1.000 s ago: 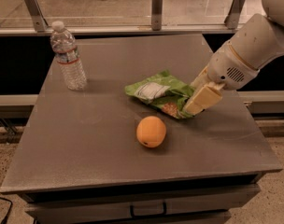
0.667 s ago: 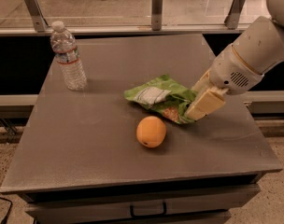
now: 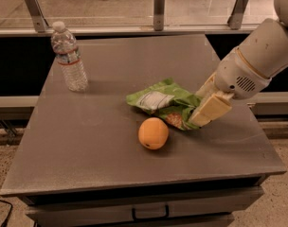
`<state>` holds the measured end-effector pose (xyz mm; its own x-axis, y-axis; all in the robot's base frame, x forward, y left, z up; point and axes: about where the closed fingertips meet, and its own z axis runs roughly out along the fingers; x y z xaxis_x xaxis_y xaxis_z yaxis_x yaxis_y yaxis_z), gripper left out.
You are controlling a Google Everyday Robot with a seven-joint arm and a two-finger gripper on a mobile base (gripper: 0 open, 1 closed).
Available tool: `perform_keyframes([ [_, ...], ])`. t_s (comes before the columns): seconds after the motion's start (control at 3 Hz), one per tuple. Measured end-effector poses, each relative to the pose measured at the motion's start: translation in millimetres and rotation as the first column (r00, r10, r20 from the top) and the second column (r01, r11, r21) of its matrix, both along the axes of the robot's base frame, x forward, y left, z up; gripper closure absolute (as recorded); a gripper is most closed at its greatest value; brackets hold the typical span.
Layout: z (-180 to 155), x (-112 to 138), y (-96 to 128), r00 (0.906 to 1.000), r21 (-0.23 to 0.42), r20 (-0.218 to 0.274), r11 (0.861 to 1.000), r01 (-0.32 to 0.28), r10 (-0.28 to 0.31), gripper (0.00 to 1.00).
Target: Move green rice chip bag near orange
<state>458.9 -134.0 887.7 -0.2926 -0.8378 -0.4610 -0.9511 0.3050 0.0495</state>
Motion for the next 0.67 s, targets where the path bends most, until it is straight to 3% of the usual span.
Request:
perform_keyframes([
  [0.33, 0.4, -0.1, 1.6, 1.0000, -0.001, 0.002, 1.000, -0.003, 0.003, 0.12],
  [0.67, 0.6, -0.3, 2.7, 1.0000, -0.001, 0.003, 1.000, -0.004, 0.004, 0.00],
])
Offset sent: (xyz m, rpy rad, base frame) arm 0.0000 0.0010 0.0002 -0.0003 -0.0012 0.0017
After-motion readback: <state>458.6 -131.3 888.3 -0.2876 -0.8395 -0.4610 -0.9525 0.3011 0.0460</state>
